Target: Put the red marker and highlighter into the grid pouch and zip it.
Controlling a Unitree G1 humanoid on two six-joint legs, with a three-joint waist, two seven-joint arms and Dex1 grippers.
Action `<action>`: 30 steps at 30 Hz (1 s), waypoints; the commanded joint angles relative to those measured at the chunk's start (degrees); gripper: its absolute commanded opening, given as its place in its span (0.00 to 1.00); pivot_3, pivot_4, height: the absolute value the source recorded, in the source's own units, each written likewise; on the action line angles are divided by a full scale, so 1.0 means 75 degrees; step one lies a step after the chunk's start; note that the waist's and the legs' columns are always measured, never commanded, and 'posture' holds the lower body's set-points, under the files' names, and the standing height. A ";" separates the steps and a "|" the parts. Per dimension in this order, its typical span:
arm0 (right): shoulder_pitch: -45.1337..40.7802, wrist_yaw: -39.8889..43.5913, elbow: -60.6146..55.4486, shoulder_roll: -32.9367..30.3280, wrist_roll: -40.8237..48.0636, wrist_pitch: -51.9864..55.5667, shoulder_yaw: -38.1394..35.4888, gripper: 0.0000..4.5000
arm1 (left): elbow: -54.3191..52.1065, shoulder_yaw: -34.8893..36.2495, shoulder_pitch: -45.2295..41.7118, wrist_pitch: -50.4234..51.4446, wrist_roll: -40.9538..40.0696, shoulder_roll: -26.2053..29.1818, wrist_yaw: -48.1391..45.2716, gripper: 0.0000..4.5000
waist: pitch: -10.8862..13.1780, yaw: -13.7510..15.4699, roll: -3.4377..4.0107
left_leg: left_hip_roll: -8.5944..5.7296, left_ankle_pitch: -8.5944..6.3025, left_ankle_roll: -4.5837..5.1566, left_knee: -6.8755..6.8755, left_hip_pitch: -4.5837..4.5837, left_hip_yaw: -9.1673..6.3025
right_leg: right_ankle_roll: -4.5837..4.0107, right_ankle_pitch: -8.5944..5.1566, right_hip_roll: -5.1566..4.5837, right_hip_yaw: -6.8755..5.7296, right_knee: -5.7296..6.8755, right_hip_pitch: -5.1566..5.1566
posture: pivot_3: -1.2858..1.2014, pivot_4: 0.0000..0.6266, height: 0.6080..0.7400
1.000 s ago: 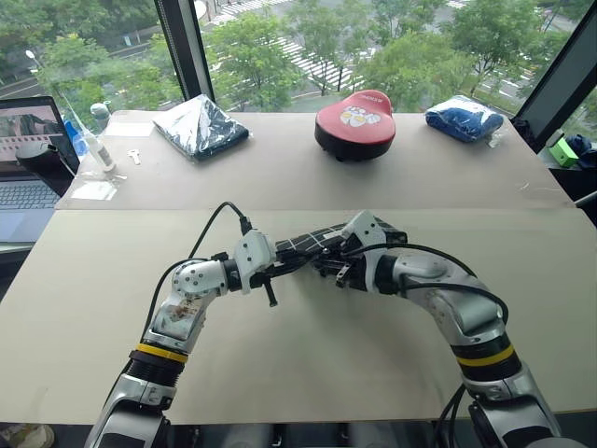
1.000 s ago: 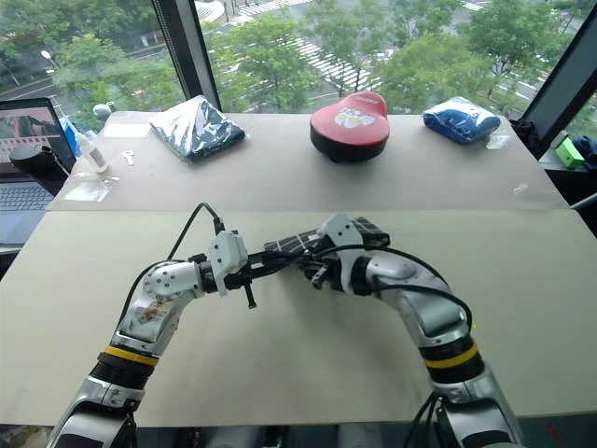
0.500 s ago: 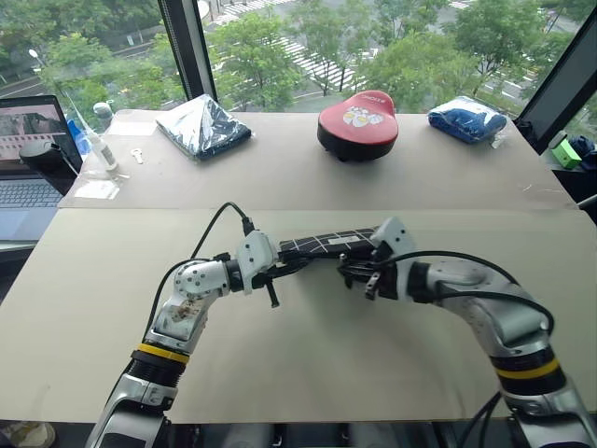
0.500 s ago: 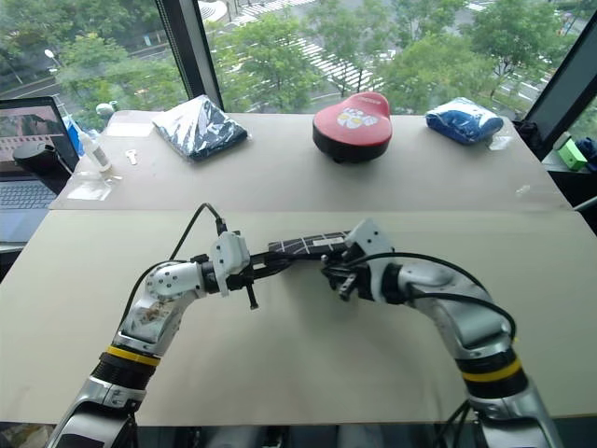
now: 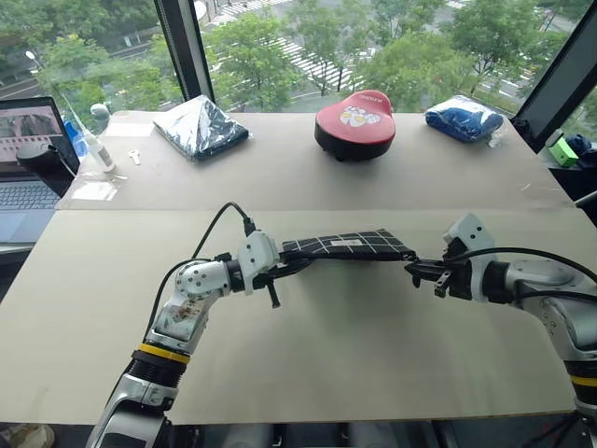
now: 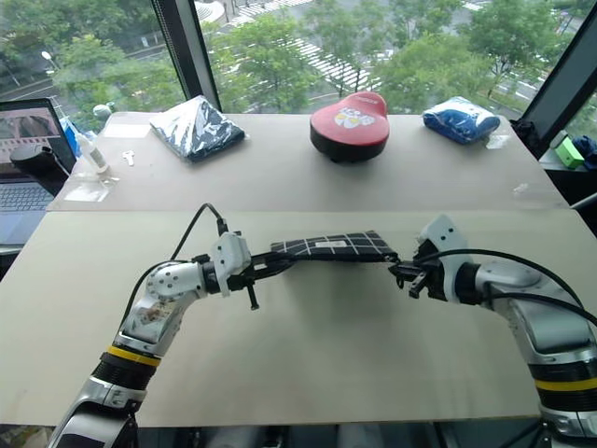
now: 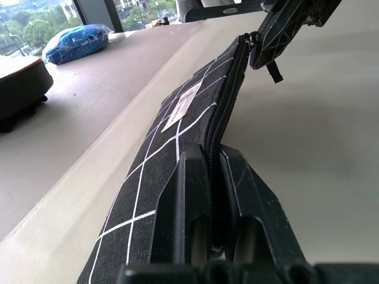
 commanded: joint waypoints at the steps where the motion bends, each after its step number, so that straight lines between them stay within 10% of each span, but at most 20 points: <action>1: -0.0019 -0.0081 0.0167 -0.0199 -0.0157 -0.0232 -0.0451 0.02 | -0.0104 0.0200 -0.0092 -0.0108 -0.0080 0.0046 0.0075 0.00 | 0.0000 0.0006 0.0000 | 0.0000 0.0000 0.0000 0.0000 0.0000 0.0000 | 0.0000 0.0000 0.0000 0.0000 0.0000 0.0000 | 0.52 0.24 1.00; 6: -0.0093 -0.0276 0.0161 0.0036 -0.0096 -0.0292 -0.0431 0.02 | -0.0076 0.0205 -0.0108 -0.0095 -0.0091 0.0044 0.0063 0.00 | 0.0000 0.0005 0.0000 | 0.0000 0.0000 0.0000 0.0001 -0.0001 0.0000 | 0.0000 0.0000 -0.0002 0.0000 0.0000 -0.0001 | 0.52 0.24 1.00; 15: 0.0178 -0.0017 -0.0186 0.0073 0.0479 0.0190 -0.0791 0.67 | 0.0044 0.0178 -0.0232 -0.0164 -0.0125 -0.0067 0.0011 0.00 | 0.0000 0.0058 0.0000 | 0.0000 0.0000 0.0000 0.0000 -0.0002 -0.0001 | 0.0000 0.0000 -0.0004 -0.0001 -0.0001 -0.0001 | 0.52 0.24 1.00; 30: 0.2404 0.0935 -0.1654 -0.0693 0.1841 0.0473 -0.4311 0.68 | 0.1214 -0.0238 -0.0902 -0.1194 0.0172 -0.0534 -0.0479 0.09 | 0.0000 0.0201 -0.0001 | 0.0005 -0.0005 0.0010 0.0006 0.0002 0.0000 | 0.0001 0.0000 -0.0005 -0.0002 -0.0005 0.0012 | 0.52 0.24 1.00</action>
